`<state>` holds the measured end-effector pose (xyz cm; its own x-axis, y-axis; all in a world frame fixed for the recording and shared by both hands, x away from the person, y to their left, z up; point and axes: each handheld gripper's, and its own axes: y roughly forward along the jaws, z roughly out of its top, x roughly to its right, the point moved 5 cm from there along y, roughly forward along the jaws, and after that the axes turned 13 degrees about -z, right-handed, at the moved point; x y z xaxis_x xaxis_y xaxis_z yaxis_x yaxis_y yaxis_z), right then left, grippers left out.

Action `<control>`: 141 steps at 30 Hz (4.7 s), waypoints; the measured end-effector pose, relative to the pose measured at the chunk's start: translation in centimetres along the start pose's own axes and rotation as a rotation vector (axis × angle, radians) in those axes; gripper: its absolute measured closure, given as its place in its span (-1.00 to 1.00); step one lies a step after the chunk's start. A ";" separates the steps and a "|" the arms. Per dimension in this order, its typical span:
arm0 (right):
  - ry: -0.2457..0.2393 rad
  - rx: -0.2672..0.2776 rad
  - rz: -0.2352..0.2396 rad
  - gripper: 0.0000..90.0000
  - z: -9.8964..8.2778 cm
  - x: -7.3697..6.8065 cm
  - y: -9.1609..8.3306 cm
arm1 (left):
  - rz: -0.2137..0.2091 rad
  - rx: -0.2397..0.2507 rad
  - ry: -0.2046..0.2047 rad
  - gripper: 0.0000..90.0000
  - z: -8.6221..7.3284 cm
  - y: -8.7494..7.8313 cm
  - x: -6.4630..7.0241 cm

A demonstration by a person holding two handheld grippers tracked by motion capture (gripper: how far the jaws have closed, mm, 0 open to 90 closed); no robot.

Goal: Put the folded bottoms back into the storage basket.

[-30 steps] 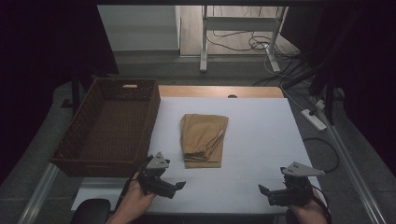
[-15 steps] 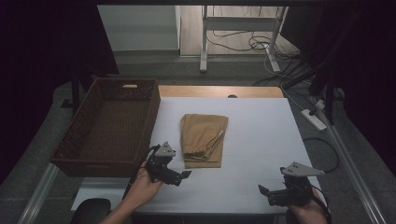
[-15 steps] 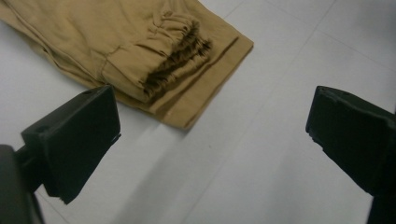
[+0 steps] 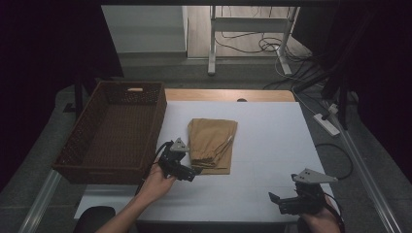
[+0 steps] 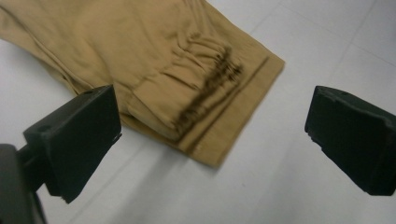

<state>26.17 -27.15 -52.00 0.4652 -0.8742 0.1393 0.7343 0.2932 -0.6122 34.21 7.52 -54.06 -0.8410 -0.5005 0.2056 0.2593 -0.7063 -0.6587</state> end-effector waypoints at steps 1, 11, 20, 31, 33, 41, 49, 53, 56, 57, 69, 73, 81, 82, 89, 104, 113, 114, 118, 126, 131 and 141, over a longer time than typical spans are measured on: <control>0.000 0.001 0.001 -1.00 0.0 0.0 0.0 | 0.002 0.001 -0.001 -0.93 0.2 0.0 -0.2; 0.004 0.004 0.002 -1.00 0.0 0.0 0.0 | -0.005 0.022 -0.062 -0.96 1.4 0.5 -2.1; 0.004 0.003 0.002 -1.00 0.0 0.1 -0.1 | -0.005 0.016 -0.060 -0.97 2.8 1.6 -3.8; 0.004 0.002 0.005 -1.00 0.0 0.1 0.0 | -0.013 0.015 -0.072 -0.98 4.2 2.8 -5.9; 0.004 0.001 0.005 -1.00 0.0 0.1 0.0 | -0.013 0.012 -0.078 -0.98 4.3 3.0 -6.3; 0.004 -0.001 0.006 -1.00 0.0 0.1 0.0 | 0.007 0.007 -0.098 -0.99 4.8 3.4 -8.2; 0.007 0.000 0.007 -1.00 0.0 0.1 0.0 | 0.018 0.009 -0.108 -1.00 5.6 3.8 -9.8; 0.007 -0.002 0.009 -1.00 0.0 0.1 0.0 | 0.025 0.018 -0.124 -1.00 6.1 4.0 -10.8; 0.007 -0.001 0.010 -1.00 0.0 0.1 0.0 | 0.035 0.010 -0.129 -1.00 6.4 4.1 -11.5; 0.007 -0.001 0.010 -1.00 0.0 0.1 0.0 | 0.039 0.006 -0.127 -1.00 6.6 4.2 -11.7; 0.008 0.000 0.014 -1.00 0.0 0.1 0.0 | 0.112 -0.001 -0.169 -1.00 7.9 4.5 -14.6; 0.008 -0.001 0.017 -1.00 -0.1 0.1 0.0 | 0.139 -0.009 -0.197 -1.00 7.7 4.8 -15.8; 0.009 0.001 0.020 -1.00 -0.1 0.1 0.0 | 0.188 -0.047 -0.237 -1.00 7.8 6.0 -17.5; 0.011 0.003 0.021 -1.00 -0.1 0.1 0.0 | 0.195 -0.054 -0.239 -1.00 7.7 6.1 -17.6; 0.012 0.004 0.024 -1.00 -0.1 0.1 0.0 | 0.237 -0.096 -0.260 -0.94 6.8 6.5 -18.6; 0.004 0.004 0.021 -1.00 0.0 0.0 -0.1 | 0.183 -0.072 -0.209 -0.49 5.8 7.3 -17.6; 0.000 0.003 0.020 -1.00 0.0 0.0 0.0 | 0.102 -0.046 -0.180 0.43 5.7 7.2 -16.4; 0.001 0.001 0.022 -1.00 0.0 0.0 0.0 | 0.094 -0.038 -0.182 0.51 5.6 7.2 -16.3; 0.002 -0.009 0.031 -1.00 0.0 0.0 0.0 | 0.083 -0.005 -0.192 0.62 5.4 7.3 -16.2; 0.017 -0.006 0.045 -1.00 0.1 0.1 0.0 | 0.084 0.036 -0.187 0.63 4.9 7.3 -16.1; 0.019 0.015 0.080 -1.00 0.5 0.2 0.0 | 0.085 0.044 -0.184 0.63 4.9 7.3 -16.1; -0.039 0.072 0.073 -1.00 2.2 0.0 0.5 | 0.083 0.053 -0.195 0.62 4.8 7.3 -16.1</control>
<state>27.63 -26.19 -50.64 0.5368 -0.8340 0.1277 0.7305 0.3837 -0.5649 51.92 8.04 -58.71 -0.7091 -0.6418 0.2920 0.3526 -0.6814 -0.6414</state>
